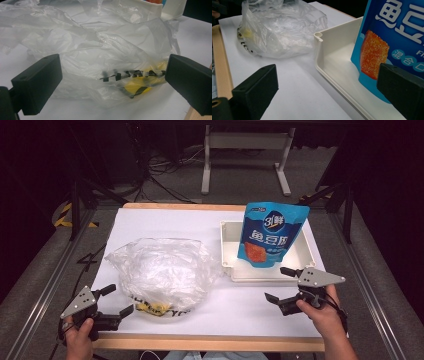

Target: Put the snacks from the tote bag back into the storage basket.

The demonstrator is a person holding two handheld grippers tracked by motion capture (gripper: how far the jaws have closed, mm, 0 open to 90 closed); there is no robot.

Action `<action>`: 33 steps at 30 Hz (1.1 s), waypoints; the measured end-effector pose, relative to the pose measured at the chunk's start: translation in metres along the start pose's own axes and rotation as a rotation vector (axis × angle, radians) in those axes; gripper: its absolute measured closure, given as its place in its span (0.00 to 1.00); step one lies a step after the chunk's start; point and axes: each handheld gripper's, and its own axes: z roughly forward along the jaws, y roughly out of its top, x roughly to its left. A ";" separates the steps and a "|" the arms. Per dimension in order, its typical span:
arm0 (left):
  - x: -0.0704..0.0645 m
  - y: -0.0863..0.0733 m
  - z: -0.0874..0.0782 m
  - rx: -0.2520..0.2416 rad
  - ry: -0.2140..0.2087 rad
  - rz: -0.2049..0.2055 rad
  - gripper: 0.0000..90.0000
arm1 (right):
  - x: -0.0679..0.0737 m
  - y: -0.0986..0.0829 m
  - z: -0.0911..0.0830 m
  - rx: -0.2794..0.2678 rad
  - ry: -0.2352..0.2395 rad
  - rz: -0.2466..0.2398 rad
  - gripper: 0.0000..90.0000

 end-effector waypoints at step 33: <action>0.001 -0.002 0.002 -0.019 0.026 -0.002 0.01 | 0.000 -0.061 0.035 -0.007 -0.098 0.087 0.05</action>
